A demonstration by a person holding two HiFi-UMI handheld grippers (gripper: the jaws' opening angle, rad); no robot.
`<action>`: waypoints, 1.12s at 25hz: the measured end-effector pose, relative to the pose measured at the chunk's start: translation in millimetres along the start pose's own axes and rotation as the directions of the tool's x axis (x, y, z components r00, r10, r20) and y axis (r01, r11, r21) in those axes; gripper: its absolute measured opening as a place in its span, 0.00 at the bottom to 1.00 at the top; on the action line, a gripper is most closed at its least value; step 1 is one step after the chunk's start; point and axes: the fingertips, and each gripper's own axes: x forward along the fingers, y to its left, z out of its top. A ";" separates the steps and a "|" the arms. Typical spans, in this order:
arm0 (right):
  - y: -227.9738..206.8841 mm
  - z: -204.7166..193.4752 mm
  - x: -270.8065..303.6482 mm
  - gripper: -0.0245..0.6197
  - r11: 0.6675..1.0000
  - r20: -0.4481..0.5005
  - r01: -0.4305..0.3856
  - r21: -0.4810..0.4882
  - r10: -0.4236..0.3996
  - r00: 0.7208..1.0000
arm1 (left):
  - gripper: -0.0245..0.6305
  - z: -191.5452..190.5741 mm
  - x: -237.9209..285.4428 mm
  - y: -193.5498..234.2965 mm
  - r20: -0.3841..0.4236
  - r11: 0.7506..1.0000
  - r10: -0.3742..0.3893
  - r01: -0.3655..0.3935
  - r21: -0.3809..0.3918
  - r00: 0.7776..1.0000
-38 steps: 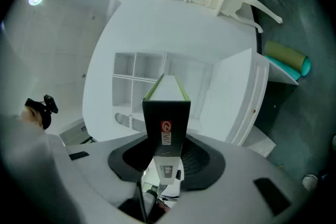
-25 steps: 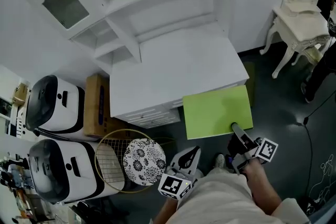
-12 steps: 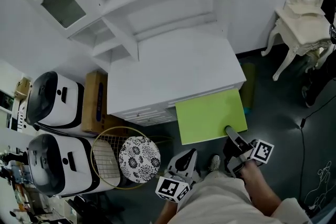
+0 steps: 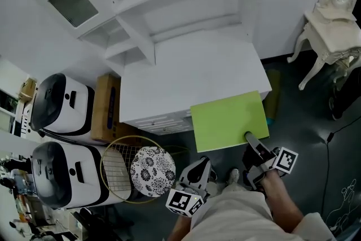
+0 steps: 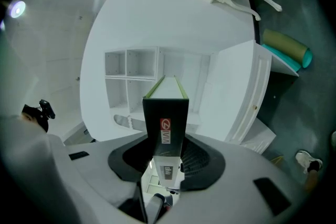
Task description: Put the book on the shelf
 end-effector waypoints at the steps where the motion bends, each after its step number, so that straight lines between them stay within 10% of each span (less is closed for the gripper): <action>1: 1.3 0.6 5.1 0.26 1.000 0.006 -0.002 0.003 0.002 1.000 | 0.04 2.5 1.8 5.4 0.004 1.000 -0.002 0.002 0.005 1.000; 28: 9.6 -44.8 139.5 0.26 0.999 0.084 0.048 -0.004 -0.047 0.995 | 0.04 46.5 2.4 155.3 -0.029 0.987 -0.108 0.111 0.120 0.994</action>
